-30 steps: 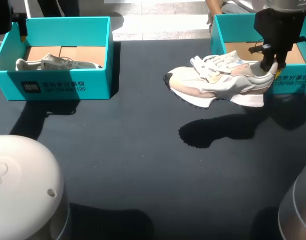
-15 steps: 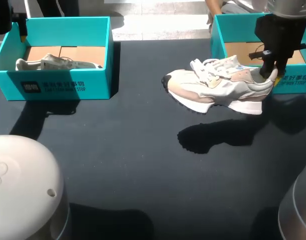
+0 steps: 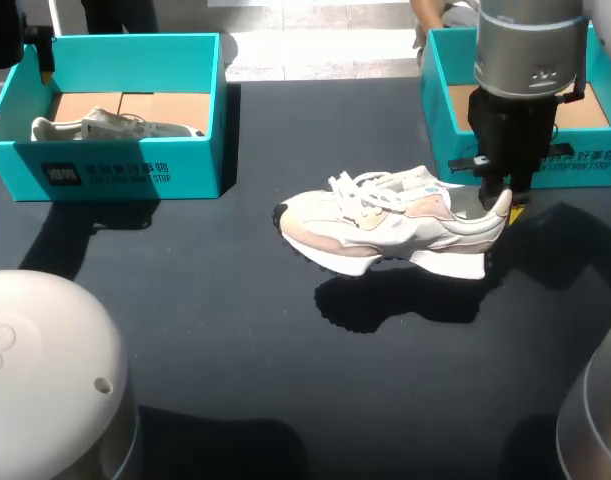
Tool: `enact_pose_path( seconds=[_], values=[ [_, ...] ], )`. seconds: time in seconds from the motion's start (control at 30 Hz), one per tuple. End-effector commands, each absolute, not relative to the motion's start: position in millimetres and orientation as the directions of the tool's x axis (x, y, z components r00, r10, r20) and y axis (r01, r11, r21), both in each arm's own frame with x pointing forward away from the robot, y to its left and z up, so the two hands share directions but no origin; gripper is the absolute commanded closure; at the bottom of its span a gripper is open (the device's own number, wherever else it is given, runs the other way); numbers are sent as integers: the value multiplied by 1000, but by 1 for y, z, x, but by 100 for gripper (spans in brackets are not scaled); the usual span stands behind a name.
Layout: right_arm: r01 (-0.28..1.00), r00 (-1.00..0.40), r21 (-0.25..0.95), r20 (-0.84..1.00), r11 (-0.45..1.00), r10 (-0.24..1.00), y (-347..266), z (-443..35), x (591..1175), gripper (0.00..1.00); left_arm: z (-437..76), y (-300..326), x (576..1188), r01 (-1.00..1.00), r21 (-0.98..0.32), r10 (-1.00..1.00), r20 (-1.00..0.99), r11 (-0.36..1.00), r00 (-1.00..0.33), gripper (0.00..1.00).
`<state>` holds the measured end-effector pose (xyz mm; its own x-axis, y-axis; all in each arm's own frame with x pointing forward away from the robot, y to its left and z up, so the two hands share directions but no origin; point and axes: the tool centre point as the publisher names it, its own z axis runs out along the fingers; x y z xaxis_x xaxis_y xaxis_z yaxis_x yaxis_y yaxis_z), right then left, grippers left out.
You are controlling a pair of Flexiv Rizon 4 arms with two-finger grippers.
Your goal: Take the shoe out of the shoebox, open the shoe tongue, remove and reinsert the insole, then place the shoe into the shoebox
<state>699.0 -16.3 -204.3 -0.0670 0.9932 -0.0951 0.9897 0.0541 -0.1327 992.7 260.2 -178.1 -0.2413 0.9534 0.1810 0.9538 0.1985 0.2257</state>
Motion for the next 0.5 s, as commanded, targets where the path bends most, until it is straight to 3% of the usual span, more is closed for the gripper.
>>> enact_pose_path(
  seconds=[0.03, 0.17, 0.5],
  values=[
    [990, -32, -139, -115, 16, 993, -11, -222, 689, 100, -178, 261, 992, 953, 229, 953, 182, 198, -241, 0],
    [990, 13, -137, -119, -30, 993, -12, -239, 684, 100, -178, 261, 992, 953, 229, 953, 182, 198, -241, 0],
    [993, -59, -110, -194, 38, 979, -17, -283, 681, 100, -178, 261, 992, 953, 229, 953, 182, 198, -241, 0]
  ],
)
